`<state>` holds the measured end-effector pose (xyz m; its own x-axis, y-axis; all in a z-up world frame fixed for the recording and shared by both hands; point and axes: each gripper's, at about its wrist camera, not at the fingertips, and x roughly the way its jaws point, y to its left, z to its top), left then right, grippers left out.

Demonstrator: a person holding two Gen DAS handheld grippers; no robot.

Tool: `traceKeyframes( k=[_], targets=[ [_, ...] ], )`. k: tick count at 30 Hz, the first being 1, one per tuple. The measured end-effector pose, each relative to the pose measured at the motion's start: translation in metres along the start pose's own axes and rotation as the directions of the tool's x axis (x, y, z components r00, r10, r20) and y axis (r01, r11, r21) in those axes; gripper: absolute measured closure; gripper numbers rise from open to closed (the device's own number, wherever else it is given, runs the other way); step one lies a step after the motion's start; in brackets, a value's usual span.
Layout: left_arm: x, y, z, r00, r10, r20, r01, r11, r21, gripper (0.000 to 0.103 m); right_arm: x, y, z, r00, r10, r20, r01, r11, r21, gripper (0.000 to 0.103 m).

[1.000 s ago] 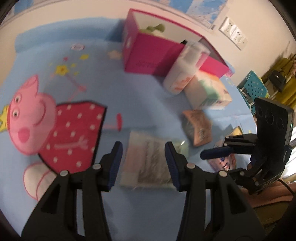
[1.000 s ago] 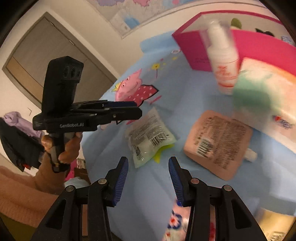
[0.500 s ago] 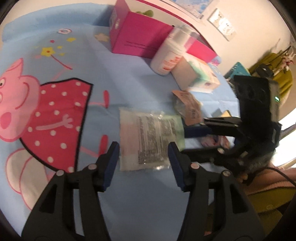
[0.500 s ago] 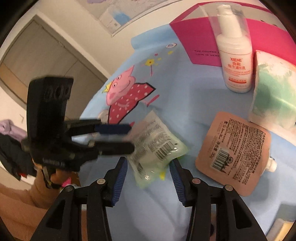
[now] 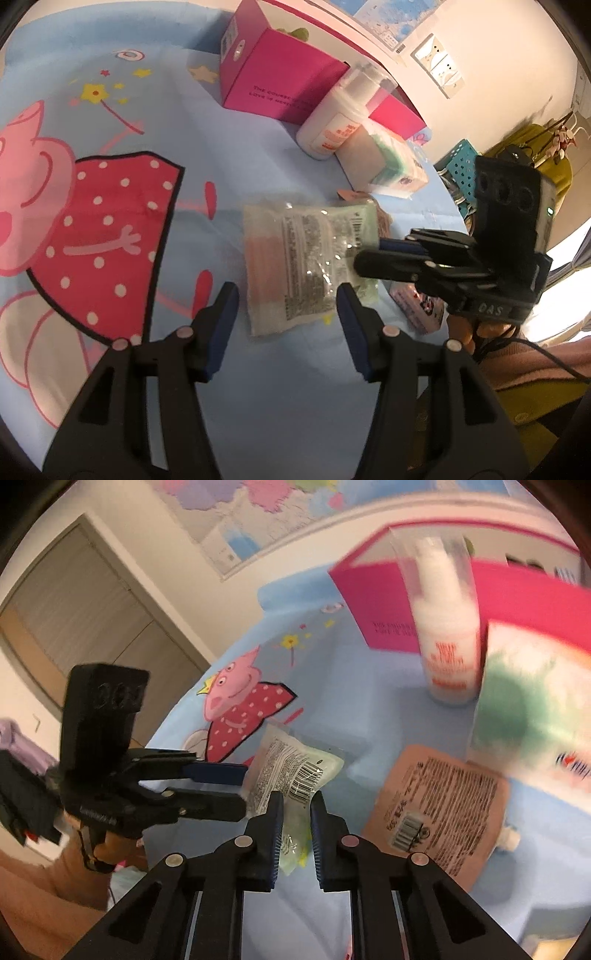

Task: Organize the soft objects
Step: 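Carry the clear packet over the pink box and release it inside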

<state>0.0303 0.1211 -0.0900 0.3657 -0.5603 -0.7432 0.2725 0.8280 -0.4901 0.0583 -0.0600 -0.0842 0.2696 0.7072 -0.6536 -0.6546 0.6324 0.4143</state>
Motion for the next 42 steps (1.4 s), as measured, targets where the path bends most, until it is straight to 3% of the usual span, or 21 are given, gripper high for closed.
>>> traceKeyframes(
  k=[4,9,13,16,24,30,34,42],
  targets=[
    [0.007,-0.008,0.007,1.000,-0.008,0.000,0.008,1.000,0.026,0.036,-0.008,0.002,-0.001,1.000,-0.022,0.011,0.022,0.999,-0.048,0.091],
    [0.020,-0.016,0.017,0.994,-0.105,-0.022,0.105,0.994,0.027,0.035,-0.015,-0.003,-0.003,0.999,-0.037,0.015,0.037,0.998,-0.048,0.091],
    [0.023,-0.025,0.026,0.994,-0.108,-0.006,0.108,0.994,0.017,0.039,-0.028,-0.007,0.002,0.998,-0.047,0.043,0.048,0.998,-0.039,0.091],
    [0.013,-0.038,0.038,0.996,-0.087,0.025,0.086,0.995,0.051,0.046,-0.046,-0.008,0.012,0.996,-0.047,0.077,0.051,0.998,-0.041,0.091],
    [-0.035,-0.078,0.103,0.986,-0.013,0.165,-0.014,0.987,0.158,0.046,-0.101,-0.006,0.069,0.977,-0.030,0.213,0.053,0.994,-0.100,0.091],
    [-0.048,-0.087,0.168,0.970,0.041,0.238,-0.084,0.982,0.172,0.046,-0.107,-0.015,0.125,0.955,-0.050,0.293,0.083,0.991,-0.102,0.091],
    [-0.032,-0.081,0.192,0.973,0.073,0.219,-0.106,0.984,0.146,0.047,-0.094,-0.034,0.149,0.954,-0.094,0.284,0.125,0.988,-0.095,0.091],
    [0.015,-0.061,0.215,0.984,0.100,0.147,-0.113,0.990,0.081,0.047,-0.060,-0.083,0.170,0.969,-0.119,0.215,0.124,0.992,-0.013,0.091]
  ],
)
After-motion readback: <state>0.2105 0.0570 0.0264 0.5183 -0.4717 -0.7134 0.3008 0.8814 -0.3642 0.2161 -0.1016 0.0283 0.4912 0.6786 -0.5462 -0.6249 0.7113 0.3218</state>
